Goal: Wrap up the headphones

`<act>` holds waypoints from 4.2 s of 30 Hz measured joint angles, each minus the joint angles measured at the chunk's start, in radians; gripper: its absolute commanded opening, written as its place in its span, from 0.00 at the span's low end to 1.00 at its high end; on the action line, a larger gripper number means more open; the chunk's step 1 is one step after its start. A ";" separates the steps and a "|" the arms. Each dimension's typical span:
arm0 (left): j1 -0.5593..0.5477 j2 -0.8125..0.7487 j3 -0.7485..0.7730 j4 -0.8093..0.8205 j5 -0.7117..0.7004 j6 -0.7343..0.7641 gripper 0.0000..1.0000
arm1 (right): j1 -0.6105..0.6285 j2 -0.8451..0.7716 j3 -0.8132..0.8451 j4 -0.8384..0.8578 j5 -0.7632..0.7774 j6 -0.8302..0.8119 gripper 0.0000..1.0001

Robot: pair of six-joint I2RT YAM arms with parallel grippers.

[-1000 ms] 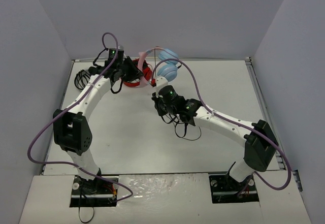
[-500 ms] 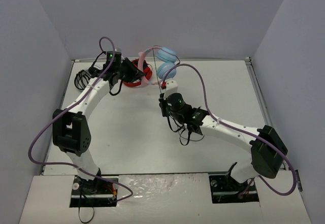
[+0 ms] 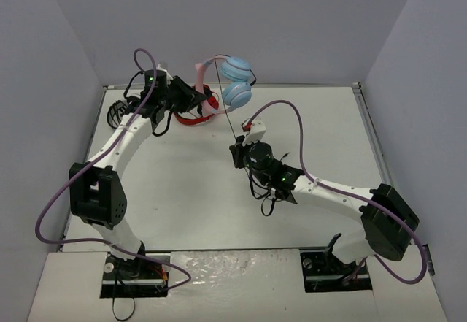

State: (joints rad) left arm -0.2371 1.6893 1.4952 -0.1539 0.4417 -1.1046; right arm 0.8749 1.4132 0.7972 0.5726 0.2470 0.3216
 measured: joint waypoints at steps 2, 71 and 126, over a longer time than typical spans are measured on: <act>0.002 -0.002 0.000 0.005 0.002 -0.004 0.00 | 0.000 0.000 -0.013 0.025 0.000 0.012 0.00; 0.069 -0.274 0.074 -0.387 -0.074 0.287 0.00 | -0.107 0.195 0.008 0.268 -0.185 0.142 0.01; 0.108 -0.496 0.144 -0.551 0.044 0.308 0.00 | -0.206 0.563 0.417 0.324 -0.376 0.206 0.04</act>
State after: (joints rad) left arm -0.1293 1.1933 1.6393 -0.7051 0.4862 -0.7966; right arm 0.6689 1.9764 1.2142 0.8971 -0.1294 0.5276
